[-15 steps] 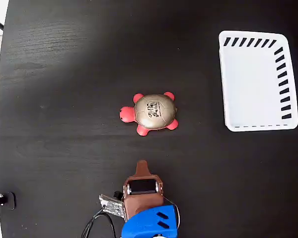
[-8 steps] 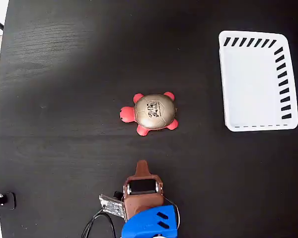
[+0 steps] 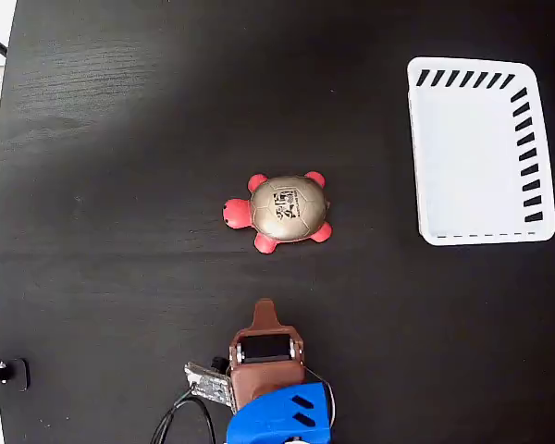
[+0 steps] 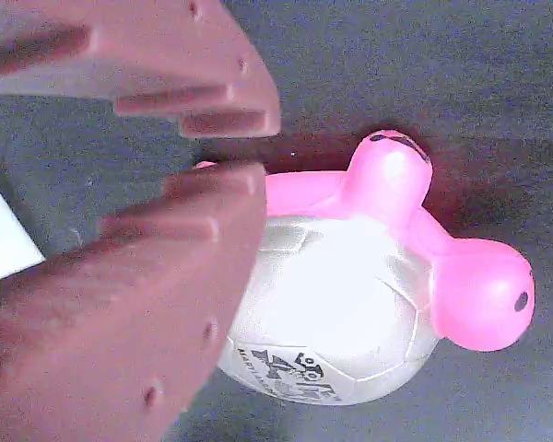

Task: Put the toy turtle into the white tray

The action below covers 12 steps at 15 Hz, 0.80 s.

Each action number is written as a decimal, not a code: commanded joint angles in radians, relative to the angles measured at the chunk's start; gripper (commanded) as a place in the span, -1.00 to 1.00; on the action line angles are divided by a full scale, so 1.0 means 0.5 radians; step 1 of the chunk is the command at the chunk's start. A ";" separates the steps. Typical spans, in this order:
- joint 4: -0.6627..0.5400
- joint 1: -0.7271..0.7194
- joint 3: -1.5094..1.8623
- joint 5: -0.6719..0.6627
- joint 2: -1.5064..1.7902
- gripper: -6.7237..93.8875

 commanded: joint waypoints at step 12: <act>-0.037 0.018 -0.064 0.040 -0.052 -0.87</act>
